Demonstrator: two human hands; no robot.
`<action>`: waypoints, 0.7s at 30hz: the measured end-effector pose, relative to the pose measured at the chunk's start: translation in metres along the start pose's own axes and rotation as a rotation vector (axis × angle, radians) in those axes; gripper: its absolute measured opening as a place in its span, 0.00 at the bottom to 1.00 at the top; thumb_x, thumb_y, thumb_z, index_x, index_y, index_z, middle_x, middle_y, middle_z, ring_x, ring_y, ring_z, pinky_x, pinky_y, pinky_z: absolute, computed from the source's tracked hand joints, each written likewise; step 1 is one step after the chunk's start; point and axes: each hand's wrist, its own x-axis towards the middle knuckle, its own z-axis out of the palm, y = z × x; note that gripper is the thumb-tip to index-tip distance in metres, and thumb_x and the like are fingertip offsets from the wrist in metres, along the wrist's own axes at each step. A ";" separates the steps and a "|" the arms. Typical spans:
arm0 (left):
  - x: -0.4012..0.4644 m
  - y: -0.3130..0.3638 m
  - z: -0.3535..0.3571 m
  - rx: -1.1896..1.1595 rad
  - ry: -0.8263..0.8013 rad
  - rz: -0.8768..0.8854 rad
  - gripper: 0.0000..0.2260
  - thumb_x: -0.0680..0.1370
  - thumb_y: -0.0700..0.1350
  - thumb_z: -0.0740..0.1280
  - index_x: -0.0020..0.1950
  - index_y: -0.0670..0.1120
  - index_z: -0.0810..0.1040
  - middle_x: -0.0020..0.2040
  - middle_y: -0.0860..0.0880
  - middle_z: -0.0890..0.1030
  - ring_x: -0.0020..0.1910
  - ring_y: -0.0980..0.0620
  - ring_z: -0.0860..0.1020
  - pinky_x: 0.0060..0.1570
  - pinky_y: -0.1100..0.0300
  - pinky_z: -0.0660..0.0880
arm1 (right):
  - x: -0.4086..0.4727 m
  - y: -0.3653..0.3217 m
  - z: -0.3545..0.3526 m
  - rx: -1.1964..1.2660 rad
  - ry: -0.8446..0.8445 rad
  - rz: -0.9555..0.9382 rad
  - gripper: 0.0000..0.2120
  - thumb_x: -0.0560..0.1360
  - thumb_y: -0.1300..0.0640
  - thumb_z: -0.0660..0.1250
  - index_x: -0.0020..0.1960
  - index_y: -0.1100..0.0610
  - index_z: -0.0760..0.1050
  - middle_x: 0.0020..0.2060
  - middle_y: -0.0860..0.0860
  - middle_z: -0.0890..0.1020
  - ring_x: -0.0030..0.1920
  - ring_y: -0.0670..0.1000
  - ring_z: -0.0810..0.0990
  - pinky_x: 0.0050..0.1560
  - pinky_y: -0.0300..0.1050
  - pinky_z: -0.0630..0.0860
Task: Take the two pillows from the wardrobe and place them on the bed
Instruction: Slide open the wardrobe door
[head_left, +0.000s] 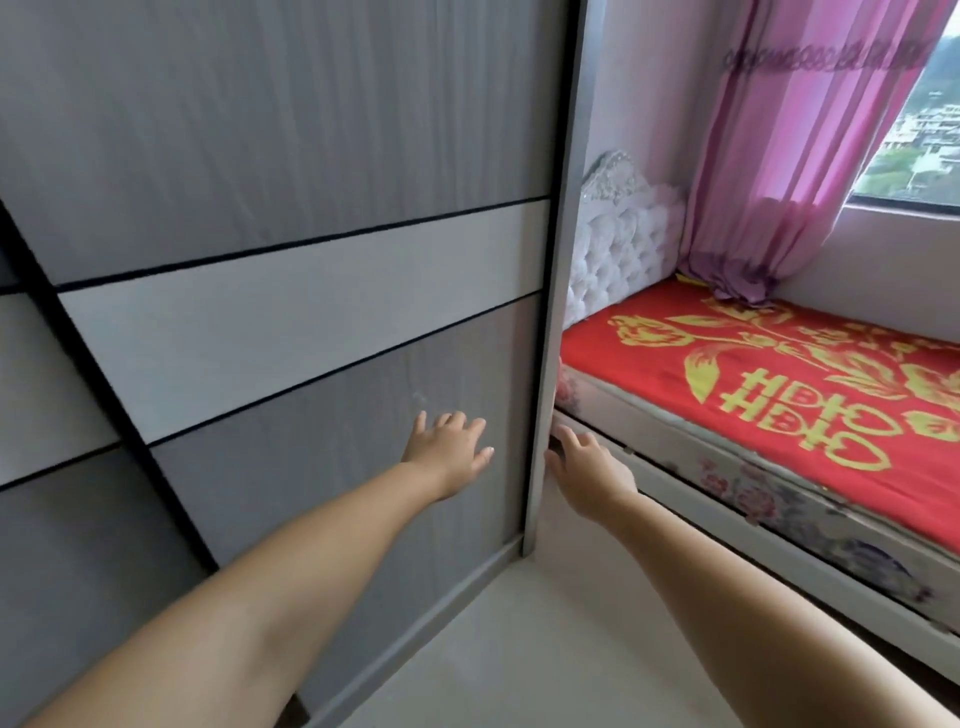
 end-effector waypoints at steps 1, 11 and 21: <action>0.024 -0.009 -0.006 -0.002 0.003 -0.003 0.23 0.80 0.57 0.52 0.71 0.48 0.63 0.69 0.43 0.70 0.69 0.44 0.66 0.72 0.40 0.53 | 0.020 -0.002 -0.005 0.014 0.011 0.012 0.22 0.82 0.45 0.51 0.74 0.50 0.59 0.66 0.57 0.71 0.65 0.60 0.72 0.57 0.55 0.74; 0.213 -0.025 -0.022 0.126 0.068 0.184 0.23 0.81 0.54 0.53 0.74 0.46 0.60 0.70 0.42 0.67 0.71 0.44 0.63 0.75 0.43 0.48 | 0.212 0.010 -0.019 0.096 -0.016 0.057 0.24 0.82 0.47 0.50 0.75 0.56 0.59 0.70 0.58 0.68 0.68 0.61 0.70 0.62 0.59 0.73; 0.423 -0.011 -0.083 0.341 0.259 0.245 0.21 0.78 0.44 0.56 0.71 0.43 0.63 0.70 0.42 0.67 0.71 0.43 0.63 0.75 0.48 0.47 | 0.428 0.013 -0.058 0.435 -0.037 0.104 0.28 0.81 0.46 0.52 0.75 0.63 0.58 0.68 0.62 0.71 0.68 0.61 0.71 0.70 0.56 0.66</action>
